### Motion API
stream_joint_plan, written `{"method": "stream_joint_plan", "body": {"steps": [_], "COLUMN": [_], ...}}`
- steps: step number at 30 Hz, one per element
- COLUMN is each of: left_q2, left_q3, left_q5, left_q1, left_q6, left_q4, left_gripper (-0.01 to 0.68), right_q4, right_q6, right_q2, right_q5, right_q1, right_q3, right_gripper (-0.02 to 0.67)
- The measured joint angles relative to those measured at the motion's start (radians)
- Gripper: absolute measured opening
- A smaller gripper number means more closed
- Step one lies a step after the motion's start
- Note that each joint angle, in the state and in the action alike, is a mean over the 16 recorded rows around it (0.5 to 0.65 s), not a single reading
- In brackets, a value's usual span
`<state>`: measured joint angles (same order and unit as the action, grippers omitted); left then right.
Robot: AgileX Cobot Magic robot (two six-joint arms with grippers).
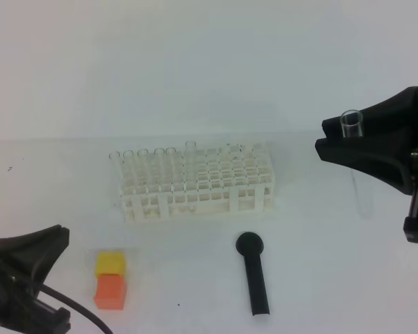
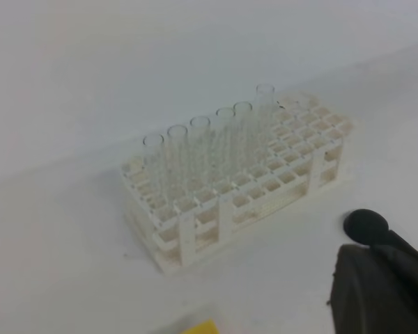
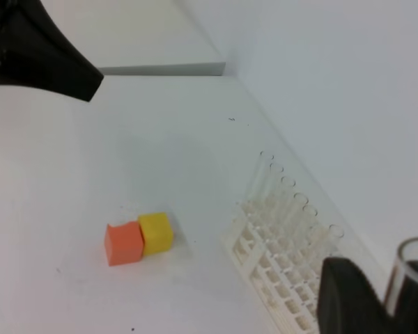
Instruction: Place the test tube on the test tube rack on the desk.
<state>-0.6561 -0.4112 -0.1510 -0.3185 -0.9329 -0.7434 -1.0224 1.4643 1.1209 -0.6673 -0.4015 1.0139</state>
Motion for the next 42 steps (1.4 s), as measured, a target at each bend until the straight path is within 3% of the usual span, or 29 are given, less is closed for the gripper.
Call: {"method": "stream_joint_plan", "body": {"steps": [17, 32, 42], "left_q2": [0.052, 0.473, 0.644], "left_q3": [0.021, 0.209, 0.365], "left_q5": [-0.016, 0.005, 0.013], "left_q1": [0.000, 0.000, 0.000], "left_q6": [0.000, 0.000, 0.000], "left_q4": [0.000, 0.036, 0.255], "left_gripper": [-0.001, -0.001, -0.001], "right_q4": [-0.016, -0.084, -0.140], "right_q6": [0.000, -0.002, -0.006], "right_q2": [0.000, 0.000, 0.000], "right_q5": [-0.048, -0.123, -0.126], "right_q1": [0.000, 0.000, 0.000], "right_q3": [0.000, 0.000, 0.000], "right_gripper": [0.118, 0.118, 0.118]}}
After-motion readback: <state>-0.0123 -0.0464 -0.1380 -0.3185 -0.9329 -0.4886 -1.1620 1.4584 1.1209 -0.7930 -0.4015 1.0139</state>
